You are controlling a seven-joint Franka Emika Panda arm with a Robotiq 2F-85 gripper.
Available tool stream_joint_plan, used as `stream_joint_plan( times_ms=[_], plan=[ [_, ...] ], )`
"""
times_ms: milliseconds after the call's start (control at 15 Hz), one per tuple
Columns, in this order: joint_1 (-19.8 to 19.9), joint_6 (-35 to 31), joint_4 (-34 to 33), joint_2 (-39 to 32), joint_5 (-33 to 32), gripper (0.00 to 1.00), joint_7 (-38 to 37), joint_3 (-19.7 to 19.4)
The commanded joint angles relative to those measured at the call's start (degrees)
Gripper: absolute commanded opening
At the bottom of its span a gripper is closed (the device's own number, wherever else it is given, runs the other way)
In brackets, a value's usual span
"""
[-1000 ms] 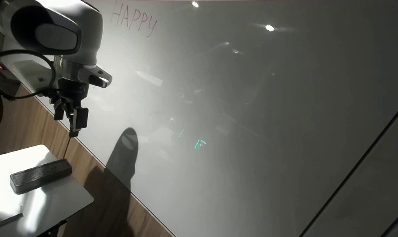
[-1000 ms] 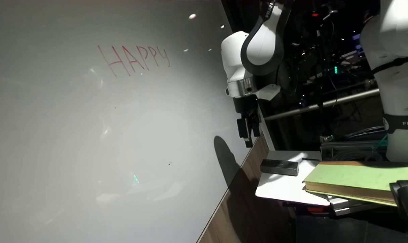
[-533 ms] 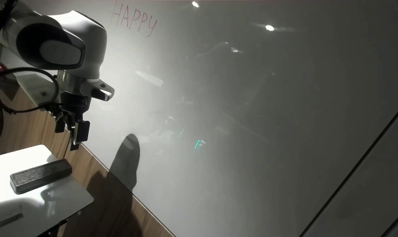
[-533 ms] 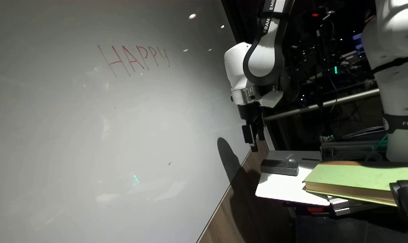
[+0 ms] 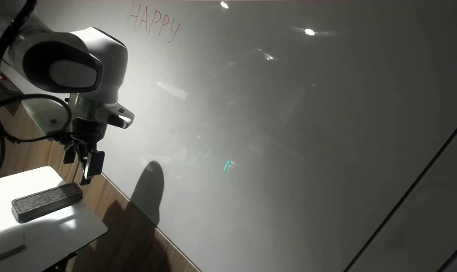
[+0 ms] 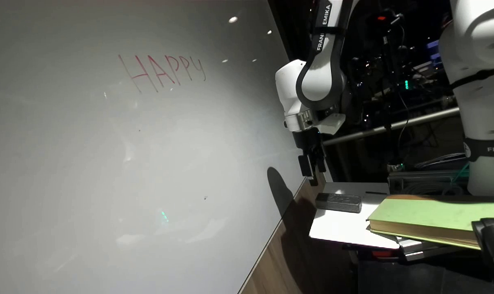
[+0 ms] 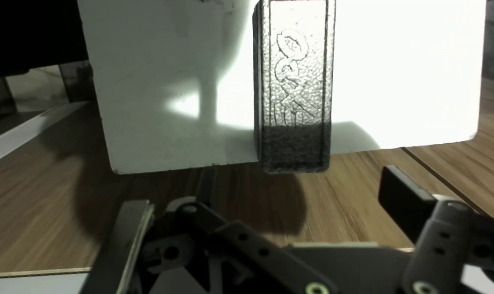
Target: Use the duster to erase the writings on the whiteboard
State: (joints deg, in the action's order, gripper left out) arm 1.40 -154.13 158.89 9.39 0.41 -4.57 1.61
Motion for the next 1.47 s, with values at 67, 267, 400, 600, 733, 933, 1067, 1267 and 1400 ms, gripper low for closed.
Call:
stream_joint_plan(
  times_ms=[67,267,400,600,733,933,1067,1267,1400],
  plan=[
    [-0.44,-0.22,-0.04,0.18,-0.06,1.00,2.08,-0.74],
    [-0.79,-1.19,-0.03,-1.51,0.06,1.00,3.14,-0.63],
    [-1.13,-1.86,-0.01,-2.62,-0.01,1.00,3.37,-0.30],
    [-1.85,-2.95,0.00,-4.92,0.02,1.00,2.64,0.39],
    [-2.54,-4.12,0.00,-6.25,-0.02,1.00,2.33,0.84],
    [-2.34,-6.51,-0.01,-8.33,-1.63,1.00,1.25,0.59],
    [-1.57,-7.88,0.00,-9.21,-3.40,1.00,0.53,-0.14],
    [-1.52,-8.74,-0.01,-10.33,-3.36,1.00,0.50,-0.63],
    [-1.80,-9.57,-0.01,-11.27,-3.94,1.00,-0.08,-0.63]
  ],
)
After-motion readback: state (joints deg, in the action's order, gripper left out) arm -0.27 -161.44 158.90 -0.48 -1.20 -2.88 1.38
